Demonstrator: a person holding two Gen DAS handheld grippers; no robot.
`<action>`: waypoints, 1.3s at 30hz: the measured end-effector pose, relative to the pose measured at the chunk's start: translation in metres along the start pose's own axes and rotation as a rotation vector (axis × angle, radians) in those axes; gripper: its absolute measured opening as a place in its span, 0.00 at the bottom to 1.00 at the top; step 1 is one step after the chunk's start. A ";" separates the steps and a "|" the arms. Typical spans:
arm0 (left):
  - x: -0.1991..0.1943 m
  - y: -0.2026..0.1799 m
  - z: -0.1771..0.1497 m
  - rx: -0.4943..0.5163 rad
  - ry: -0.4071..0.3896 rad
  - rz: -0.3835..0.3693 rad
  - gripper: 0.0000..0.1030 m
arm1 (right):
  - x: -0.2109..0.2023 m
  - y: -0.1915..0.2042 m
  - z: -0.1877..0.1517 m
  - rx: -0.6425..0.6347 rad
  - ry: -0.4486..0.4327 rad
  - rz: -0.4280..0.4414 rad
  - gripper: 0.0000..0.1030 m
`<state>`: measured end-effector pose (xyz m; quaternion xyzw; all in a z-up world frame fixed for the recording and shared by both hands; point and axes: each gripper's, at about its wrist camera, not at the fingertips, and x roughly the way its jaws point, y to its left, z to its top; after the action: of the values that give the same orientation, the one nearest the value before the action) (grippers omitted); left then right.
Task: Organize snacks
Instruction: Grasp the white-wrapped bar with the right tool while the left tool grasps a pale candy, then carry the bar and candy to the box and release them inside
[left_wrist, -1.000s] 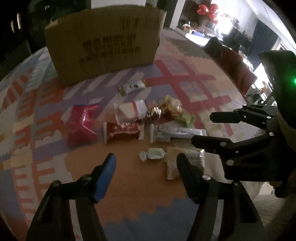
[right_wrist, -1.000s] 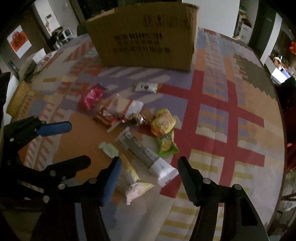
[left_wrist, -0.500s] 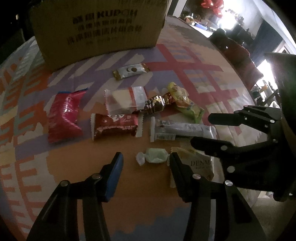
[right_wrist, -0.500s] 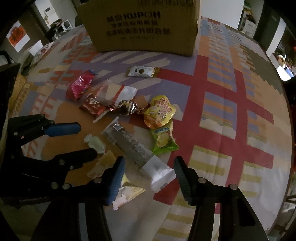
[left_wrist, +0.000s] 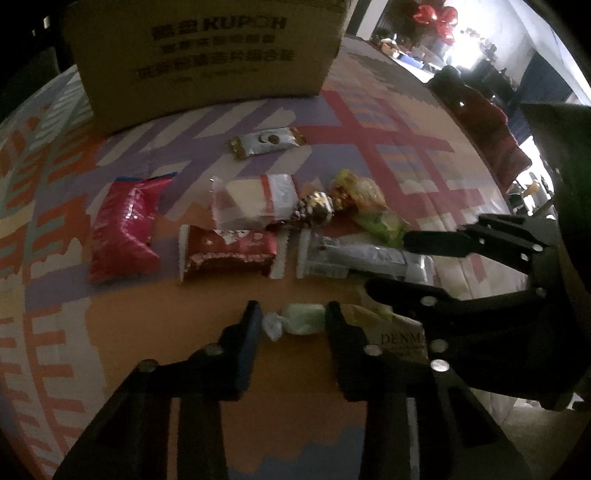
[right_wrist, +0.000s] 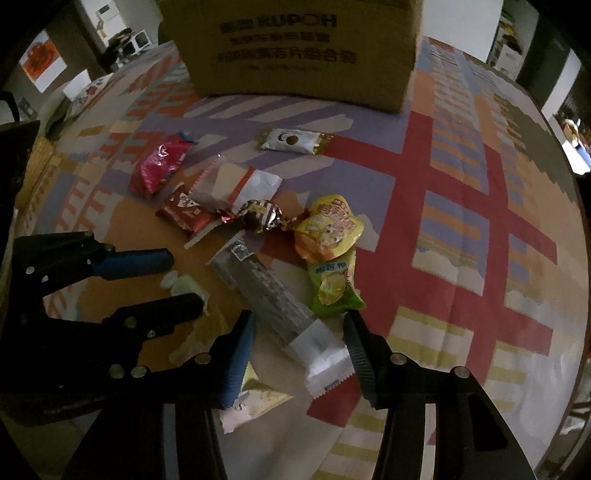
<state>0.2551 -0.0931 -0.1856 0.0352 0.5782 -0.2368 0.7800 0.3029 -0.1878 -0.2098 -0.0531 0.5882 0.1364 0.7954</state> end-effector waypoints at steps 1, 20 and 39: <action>0.000 -0.001 -0.001 0.007 -0.001 0.003 0.30 | 0.000 0.002 0.001 -0.012 0.001 -0.011 0.49; -0.025 0.001 -0.008 -0.039 -0.063 0.022 0.23 | -0.021 0.010 -0.005 0.021 -0.062 0.030 0.21; -0.096 0.008 0.020 -0.075 -0.249 0.070 0.23 | -0.079 0.016 0.019 0.064 -0.231 0.043 0.20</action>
<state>0.2547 -0.0615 -0.0929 -0.0037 0.4840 -0.1903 0.8541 0.2947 -0.1800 -0.1279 0.0010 0.4975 0.1399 0.8561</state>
